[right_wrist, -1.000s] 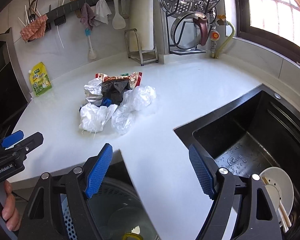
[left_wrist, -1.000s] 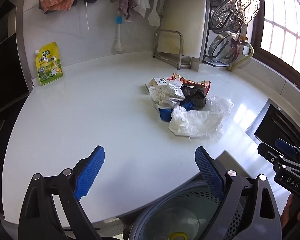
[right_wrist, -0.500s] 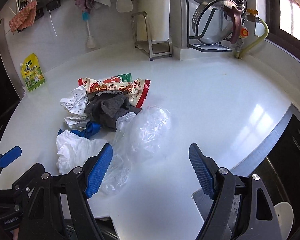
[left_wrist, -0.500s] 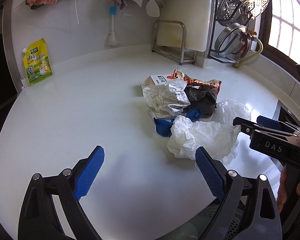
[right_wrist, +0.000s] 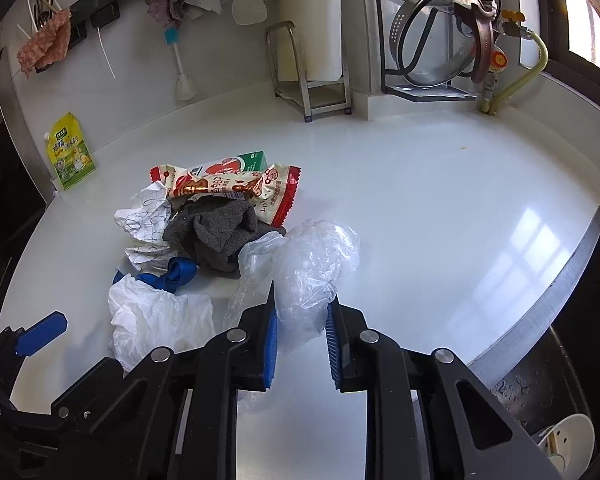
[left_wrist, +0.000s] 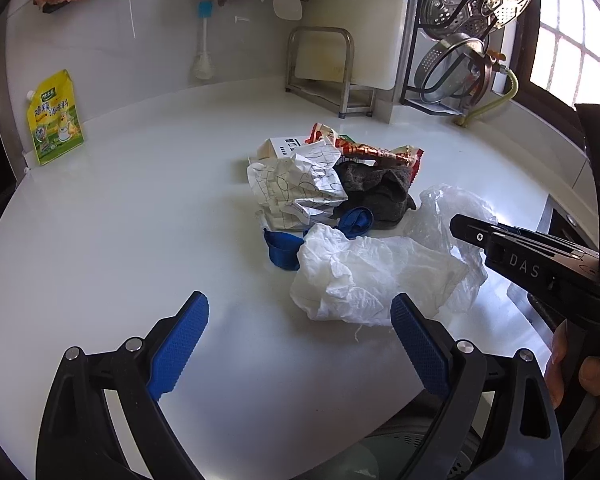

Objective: Collect trash
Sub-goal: 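Grasp the white tissue with the left tool while the right tool grasps the clear plastic bag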

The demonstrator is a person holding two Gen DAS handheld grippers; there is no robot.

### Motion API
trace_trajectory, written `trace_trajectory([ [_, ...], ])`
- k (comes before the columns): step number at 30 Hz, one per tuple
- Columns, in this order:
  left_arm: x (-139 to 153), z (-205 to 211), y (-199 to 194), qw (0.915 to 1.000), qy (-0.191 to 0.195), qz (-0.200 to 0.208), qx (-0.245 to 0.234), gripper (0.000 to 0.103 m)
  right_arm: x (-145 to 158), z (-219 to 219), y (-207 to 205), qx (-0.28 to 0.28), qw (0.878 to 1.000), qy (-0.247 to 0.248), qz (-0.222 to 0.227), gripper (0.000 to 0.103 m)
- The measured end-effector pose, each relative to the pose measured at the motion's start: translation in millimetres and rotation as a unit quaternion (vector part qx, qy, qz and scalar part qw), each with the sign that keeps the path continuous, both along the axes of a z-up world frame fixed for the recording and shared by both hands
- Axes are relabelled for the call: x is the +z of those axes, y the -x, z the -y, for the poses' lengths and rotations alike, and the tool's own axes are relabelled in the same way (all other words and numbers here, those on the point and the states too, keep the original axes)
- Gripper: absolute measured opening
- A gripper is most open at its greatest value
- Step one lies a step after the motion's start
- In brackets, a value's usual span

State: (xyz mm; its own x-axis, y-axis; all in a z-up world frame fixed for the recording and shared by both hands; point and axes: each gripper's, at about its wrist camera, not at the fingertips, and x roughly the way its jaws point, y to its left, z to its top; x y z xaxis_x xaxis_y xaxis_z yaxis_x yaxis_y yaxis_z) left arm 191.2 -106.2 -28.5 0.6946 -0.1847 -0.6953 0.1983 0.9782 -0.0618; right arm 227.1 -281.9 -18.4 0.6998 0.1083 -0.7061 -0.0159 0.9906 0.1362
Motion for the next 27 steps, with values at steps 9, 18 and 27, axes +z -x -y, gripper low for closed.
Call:
trace_trajectory([
  [9, 0.3, 30.5, -4.3, 0.9996, -0.027, 0.002, 0.002, 0.091, 8.0, 47.8, 14.5, -0.065, 0.997, -0.038, 0.031, 0.019],
  [18, -17.6, 49.9, -22.4, 0.9975, -0.057, -0.029, 0.028, 0.081, 11.6, 86.2, 20.6, -0.098, 0.99, -0.087, 0.047, 0.019],
  [27, -16.9, 58.9, -14.4, 0.997, -0.069, -0.016, 0.031, 0.028, 8.8, 101.2, 18.2, -0.111, 0.985, -0.121, 0.048, 0.019],
])
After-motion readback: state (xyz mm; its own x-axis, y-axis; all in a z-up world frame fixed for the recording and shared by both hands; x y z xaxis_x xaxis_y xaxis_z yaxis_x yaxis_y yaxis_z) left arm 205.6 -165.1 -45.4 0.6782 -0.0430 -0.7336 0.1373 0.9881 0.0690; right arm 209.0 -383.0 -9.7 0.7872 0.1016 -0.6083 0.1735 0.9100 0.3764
